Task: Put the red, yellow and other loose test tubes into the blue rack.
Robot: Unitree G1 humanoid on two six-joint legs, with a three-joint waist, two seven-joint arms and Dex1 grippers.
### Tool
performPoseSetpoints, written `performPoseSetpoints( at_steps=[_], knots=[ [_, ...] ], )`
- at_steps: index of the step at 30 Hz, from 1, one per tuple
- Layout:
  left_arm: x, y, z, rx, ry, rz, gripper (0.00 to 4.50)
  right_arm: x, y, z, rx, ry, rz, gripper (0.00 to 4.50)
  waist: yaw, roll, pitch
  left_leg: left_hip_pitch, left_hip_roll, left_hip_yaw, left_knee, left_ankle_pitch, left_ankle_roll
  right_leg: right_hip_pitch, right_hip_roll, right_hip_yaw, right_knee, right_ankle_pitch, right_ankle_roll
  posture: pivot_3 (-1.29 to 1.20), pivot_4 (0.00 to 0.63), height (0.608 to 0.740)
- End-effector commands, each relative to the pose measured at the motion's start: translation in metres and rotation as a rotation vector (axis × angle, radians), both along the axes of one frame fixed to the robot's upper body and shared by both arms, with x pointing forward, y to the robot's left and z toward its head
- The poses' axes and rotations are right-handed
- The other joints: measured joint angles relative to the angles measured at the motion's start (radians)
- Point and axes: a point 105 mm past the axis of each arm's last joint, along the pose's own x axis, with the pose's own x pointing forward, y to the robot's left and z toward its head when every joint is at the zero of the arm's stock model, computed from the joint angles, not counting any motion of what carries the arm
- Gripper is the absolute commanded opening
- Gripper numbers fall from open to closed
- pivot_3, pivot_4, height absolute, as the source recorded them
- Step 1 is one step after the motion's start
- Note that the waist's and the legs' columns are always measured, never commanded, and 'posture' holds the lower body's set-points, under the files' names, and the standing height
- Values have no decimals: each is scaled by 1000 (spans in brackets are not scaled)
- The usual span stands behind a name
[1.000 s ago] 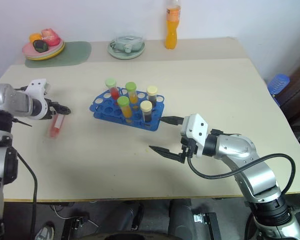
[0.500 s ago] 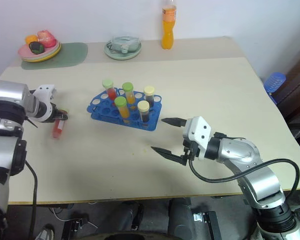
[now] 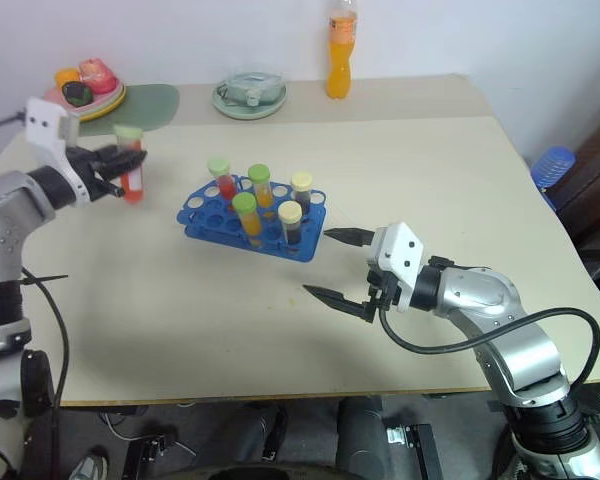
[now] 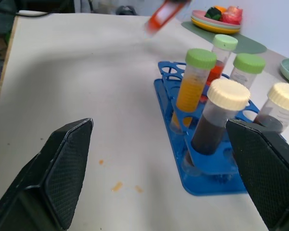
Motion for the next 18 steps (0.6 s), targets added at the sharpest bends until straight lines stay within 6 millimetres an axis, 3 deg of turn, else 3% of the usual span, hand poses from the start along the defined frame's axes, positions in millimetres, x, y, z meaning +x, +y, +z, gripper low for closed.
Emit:
performPoseSetpoints(
  at_steps=[1, 3, 9, 18],
  knots=[
    [-16, -28, 24, -26, -307, -64, 742, 0, -6, 10, -1, -36, -13, 4500, 4, 0, 0, 0, 0, 0, 0, 0, 0, 0, 0, 0, 0, 0, 0, 0, 150, 740],
    [-18, -35, 15, -17, -359, -34, 742, 0, -9, 9, -8, -36, -25, 4500, 4, 0, 0, 0, 0, 0, 1, 0, 0, 0, 0, 0, 0, 0, 0, 0, 150, 740],
    [-32, -72, -14, 34, -462, -167, 742, -5, -18, 8, -24, -31, -70, 4500, -3, 0, 0, 0, 1, 1, 0, 0, 0, -1, 0, 0, 0, 0, 0, 0, 150, 740],
    [-24, -86, -57, -6, -422, -190, 742, -10, -21, 10, -21, -29, -114, 4500, -2, 0, 0, 0, 0, 1, 0, 0, 0, 0, 0, 0, 0, 0, 0, 0, 150, 740]
  ],
)
